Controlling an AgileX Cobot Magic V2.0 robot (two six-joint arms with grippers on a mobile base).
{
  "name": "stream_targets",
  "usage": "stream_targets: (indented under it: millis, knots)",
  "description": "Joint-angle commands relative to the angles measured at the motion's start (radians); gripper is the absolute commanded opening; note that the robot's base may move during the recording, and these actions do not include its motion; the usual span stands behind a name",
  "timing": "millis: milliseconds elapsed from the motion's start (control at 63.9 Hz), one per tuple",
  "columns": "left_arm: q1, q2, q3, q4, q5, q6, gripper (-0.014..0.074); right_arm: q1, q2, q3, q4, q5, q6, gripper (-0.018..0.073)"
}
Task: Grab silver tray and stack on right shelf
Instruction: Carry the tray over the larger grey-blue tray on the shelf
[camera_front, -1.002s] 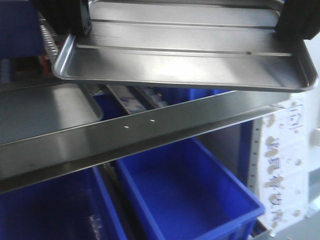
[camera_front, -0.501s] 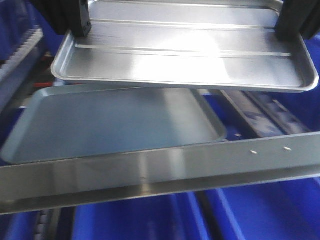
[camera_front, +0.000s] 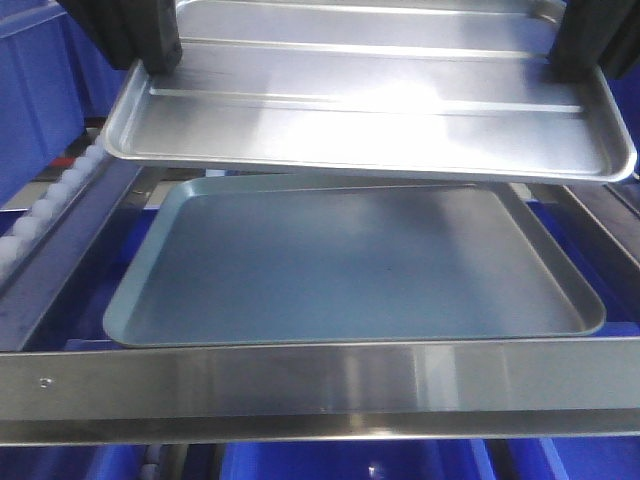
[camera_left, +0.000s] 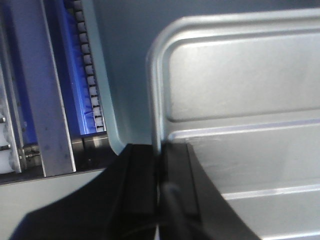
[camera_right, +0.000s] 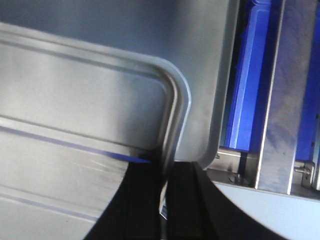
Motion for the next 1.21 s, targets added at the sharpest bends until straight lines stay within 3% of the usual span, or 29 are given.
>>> stream_targets:
  millis: [0, 939, 1190]
  knots:
    - [-0.014, -0.037, -0.032, 0.000, -0.043, 0.024, -0.0094, 0.001, -0.031, -0.044, -0.005, -0.086, -0.025, 0.0057]
    - [-0.014, -0.037, -0.032, 0.000, -0.043, 0.024, -0.0094, 0.001, -0.031, -0.044, -0.005, -0.086, -0.025, 0.0057]
    - [-0.014, -0.035, -0.032, 0.022, -0.090, 0.024, -0.0094, 0.001, -0.031, -0.044, -0.004, -0.120, -0.025, 0.0057]
